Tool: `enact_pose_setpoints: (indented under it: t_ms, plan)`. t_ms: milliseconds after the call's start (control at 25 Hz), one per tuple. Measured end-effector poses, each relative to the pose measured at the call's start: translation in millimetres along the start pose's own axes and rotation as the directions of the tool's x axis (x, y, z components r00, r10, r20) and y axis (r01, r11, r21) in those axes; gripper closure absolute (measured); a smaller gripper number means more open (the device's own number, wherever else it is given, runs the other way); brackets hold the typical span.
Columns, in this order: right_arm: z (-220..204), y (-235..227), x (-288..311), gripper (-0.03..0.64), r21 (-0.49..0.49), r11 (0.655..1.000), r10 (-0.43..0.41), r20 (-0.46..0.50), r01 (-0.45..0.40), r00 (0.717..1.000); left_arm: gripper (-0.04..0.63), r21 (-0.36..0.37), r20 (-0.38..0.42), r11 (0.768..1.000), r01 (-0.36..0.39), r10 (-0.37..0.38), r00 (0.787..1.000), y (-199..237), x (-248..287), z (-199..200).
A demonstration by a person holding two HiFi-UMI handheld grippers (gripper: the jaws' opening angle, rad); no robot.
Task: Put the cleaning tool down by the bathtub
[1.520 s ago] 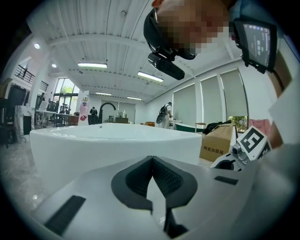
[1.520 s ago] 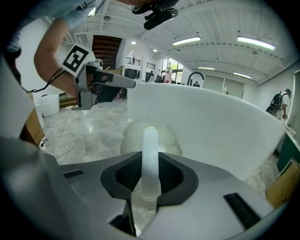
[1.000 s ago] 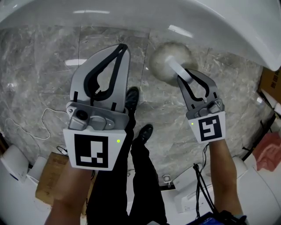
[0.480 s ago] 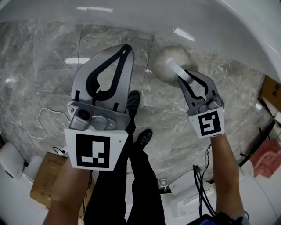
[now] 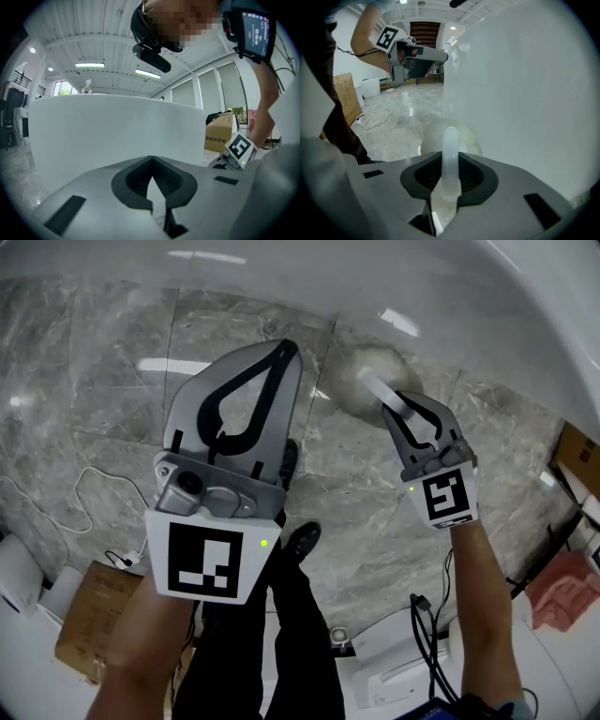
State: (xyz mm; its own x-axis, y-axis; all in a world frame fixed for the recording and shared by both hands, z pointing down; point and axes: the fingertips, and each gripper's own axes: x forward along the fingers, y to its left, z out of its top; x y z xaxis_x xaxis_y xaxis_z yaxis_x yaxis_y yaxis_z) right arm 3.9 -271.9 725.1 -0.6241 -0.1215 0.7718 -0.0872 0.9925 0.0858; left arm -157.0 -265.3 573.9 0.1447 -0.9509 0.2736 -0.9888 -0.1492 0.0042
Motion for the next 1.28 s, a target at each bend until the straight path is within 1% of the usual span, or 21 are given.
enact_pose_setpoints:
  t_ms: [120,480,680,880,1040,1160,1280]
  plan:
    - [-6.1,-0.6,7.0,0.518,-0.018,1.0,0.015,-0.013,-0.016,1.0,0.58,0.007,-0.002,1.0,0.009,-0.009,1.0,-1.6,2.2,-4.1]
    - [-24.8,-3.0,27.7,0.517,-0.004,0.999,0.041,-0.066,-0.041,0.997,0.58,0.012,-0.02,1.0,0.012,-0.012,1.0,3.7,6.6,-15.7]
    - [-32.8,-2.3,42.2,0.517,-0.032,0.997,0.062,-0.072,-0.064,0.995,0.58,0.011,-0.027,1.0,0.011,-0.011,1.0,7.5,7.2,-22.1]
    - [-41.8,-6.3,52.1,0.517,-0.028,0.997,0.062,-0.106,-0.066,0.992,0.58,0.009,-0.033,1.0,0.014,-0.014,0.999,10.8,9.4,-27.4]
    - [-51.6,-8.0,63.8,0.517,-0.042,0.996,0.073,-0.106,-0.077,0.992,0.58,0.011,-0.038,1.0,0.015,-0.015,0.999,13.2,9.9,-32.3]
    - [-59.7,-8.9,70.5,0.517,-0.04,0.996,0.074,-0.142,-0.081,0.987,0.58,0.007,-0.045,1.0,0.01,-0.01,0.999,16.3,9.5,-36.7]
    - [-62.3,-10.0,75.6,0.517,-0.052,0.995,0.082,-0.148,-0.09,0.986,0.578,0.003,-0.045,1.0,0.008,-0.008,0.999,16.6,10.7,-37.1]
